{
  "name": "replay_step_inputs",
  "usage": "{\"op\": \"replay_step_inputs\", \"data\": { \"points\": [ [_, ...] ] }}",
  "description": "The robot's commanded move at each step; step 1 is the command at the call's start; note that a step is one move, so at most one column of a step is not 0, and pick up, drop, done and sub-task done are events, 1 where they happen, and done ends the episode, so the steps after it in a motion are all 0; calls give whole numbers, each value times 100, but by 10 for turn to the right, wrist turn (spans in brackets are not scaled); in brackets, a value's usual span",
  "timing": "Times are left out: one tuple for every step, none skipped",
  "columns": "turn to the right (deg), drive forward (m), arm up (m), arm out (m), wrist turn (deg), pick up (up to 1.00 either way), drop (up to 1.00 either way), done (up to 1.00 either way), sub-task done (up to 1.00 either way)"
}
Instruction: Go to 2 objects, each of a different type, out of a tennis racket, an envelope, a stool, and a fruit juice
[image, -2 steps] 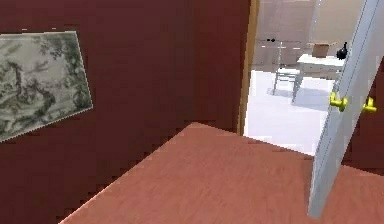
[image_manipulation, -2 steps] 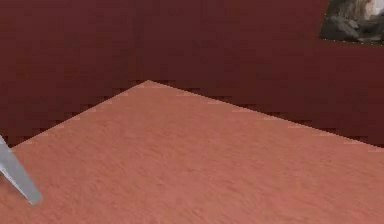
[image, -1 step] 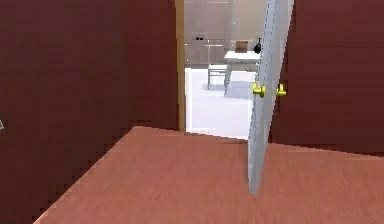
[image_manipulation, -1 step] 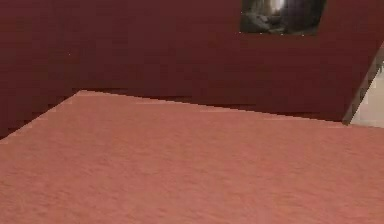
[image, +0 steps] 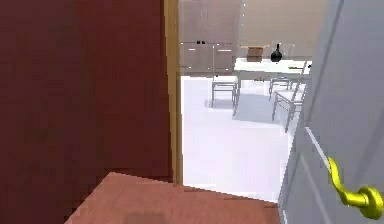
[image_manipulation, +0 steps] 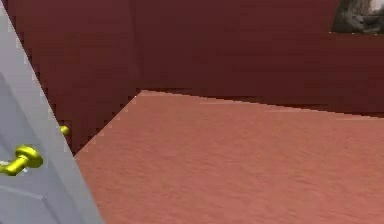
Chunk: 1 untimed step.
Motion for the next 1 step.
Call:
{"op": "replay_step_inputs", "data": {
  "points": [
    [0,85,0,0,0,0,0,0,0]
  ]
}}
